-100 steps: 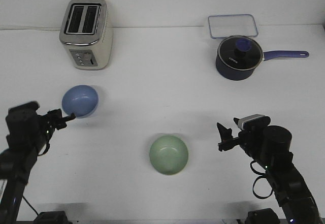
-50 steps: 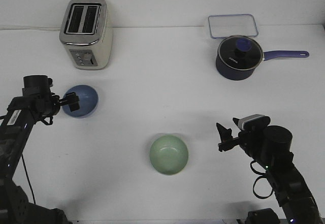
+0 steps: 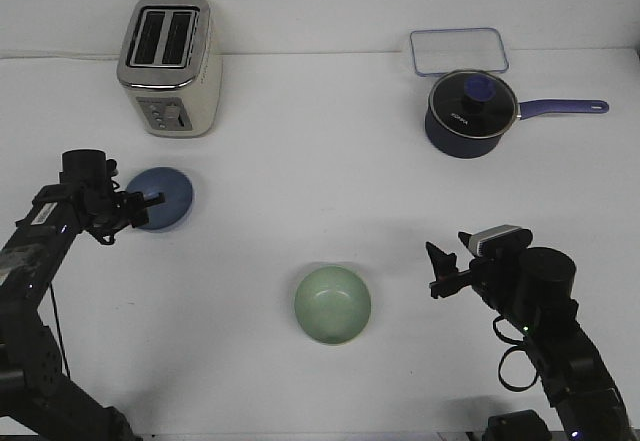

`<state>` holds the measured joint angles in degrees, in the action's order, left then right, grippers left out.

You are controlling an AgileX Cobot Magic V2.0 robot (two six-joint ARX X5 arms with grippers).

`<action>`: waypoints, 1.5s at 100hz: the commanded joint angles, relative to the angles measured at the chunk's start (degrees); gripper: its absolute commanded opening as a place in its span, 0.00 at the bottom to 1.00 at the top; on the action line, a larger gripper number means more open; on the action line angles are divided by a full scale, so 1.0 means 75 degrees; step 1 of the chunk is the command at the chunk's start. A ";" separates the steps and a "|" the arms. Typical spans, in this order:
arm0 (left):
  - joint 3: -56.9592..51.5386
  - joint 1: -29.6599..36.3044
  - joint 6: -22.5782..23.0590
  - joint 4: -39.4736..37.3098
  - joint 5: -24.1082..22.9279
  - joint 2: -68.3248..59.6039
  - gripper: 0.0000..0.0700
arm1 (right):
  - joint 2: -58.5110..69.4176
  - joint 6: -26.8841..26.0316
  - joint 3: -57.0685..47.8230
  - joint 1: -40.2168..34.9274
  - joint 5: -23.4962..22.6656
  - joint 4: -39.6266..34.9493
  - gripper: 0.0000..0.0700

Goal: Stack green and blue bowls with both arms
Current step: 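Reach the left gripper to the light blue bowl's rim and grasp it, then carry the blue bowl over the green bowl and lower it inside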

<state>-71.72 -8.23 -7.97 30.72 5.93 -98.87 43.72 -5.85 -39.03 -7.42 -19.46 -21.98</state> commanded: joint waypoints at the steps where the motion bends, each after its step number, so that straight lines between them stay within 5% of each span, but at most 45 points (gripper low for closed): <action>1: -0.0175 -0.0023 0.0187 0.0052 0.0009 -0.0117 0.02 | 0.0020 -0.0055 -0.0055 -0.0015 -0.0029 0.0064 0.63; 20: -0.0289 -0.0044 0.0207 -0.0047 0.0105 0.0061 0.02 | 0.0020 -0.0058 -0.0055 -0.0015 -0.0032 0.0064 0.63; 43: -0.0682 -0.0003 0.0198 0.0385 0.1848 0.1032 0.02 | 0.0026 -0.0061 -0.0055 -0.0015 -0.0029 0.0067 0.63; 56: -0.0685 0.0286 0.0221 0.0647 0.2215 0.1851 0.02 | 0.0026 -0.0058 -0.0055 -0.0015 -0.0026 0.0067 0.63; 86: -0.0685 0.2506 0.0431 0.1769 0.2288 0.2716 0.02 | 0.0026 -0.0058 -0.0055 -0.0015 -0.0029 0.0067 0.63; 114: -0.0685 0.5010 0.0303 0.1652 0.2221 0.1944 0.02 | 0.0026 -0.0058 -0.0055 -0.0015 -0.0032 0.0064 0.63; 150: -0.0685 0.6295 0.0224 0.0979 0.1938 0.0731 0.02 | 0.0026 -0.0055 -0.0055 -0.0015 -0.0026 0.0067 0.63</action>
<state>-75.70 38.11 -5.65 39.00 20.88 -91.88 43.72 -5.85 -39.05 -7.42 -19.49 -21.96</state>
